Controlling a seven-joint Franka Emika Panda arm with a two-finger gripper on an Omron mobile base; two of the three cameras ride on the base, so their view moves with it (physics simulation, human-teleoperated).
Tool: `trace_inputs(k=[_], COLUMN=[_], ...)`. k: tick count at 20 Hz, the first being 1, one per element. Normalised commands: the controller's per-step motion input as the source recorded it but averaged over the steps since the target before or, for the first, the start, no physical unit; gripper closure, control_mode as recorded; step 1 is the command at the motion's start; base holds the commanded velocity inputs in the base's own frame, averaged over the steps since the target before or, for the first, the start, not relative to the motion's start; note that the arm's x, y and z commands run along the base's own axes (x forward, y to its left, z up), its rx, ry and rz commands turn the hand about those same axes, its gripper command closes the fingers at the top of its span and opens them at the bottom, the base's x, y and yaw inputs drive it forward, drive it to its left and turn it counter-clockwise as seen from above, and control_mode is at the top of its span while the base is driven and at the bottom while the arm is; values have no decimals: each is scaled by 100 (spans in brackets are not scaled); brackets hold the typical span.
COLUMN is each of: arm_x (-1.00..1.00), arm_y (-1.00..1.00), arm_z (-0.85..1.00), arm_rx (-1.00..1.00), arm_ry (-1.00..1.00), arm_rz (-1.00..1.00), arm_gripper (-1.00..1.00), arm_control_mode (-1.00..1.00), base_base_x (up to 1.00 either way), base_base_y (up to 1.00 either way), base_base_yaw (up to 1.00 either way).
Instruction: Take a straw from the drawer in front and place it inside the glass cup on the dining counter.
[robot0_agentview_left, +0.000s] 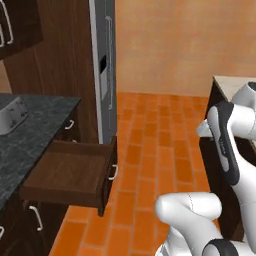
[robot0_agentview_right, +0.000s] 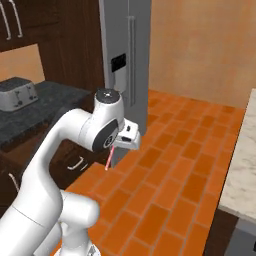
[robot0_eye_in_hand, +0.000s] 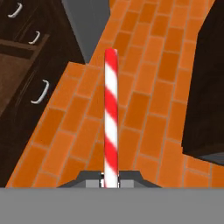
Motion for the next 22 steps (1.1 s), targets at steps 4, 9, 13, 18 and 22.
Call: trace_inputs(k=[4, 9, 13, 18, 22], arm_x=[0, 0, 0, 0, 0], arm_y=[0, 0, 0, 0, 0], arm_z=[0, 0, 0, 0, 0], arm_rx=[0, 0, 0, 0, 0], arm_ry=[0, 0, 0, 0, 0], arm_rz=[0, 0, 0, 0, 0], arm_gripper=[100, 100, 100, 100, 100], arm_control_mode=[100, 100, 100, 100, 100], base_base_x=[89, 100, 100, 100, 100], base_base_y=[-29, -1, 0, 0, 4], base_base_yaw=[-26, -24, -23, -21, -21])
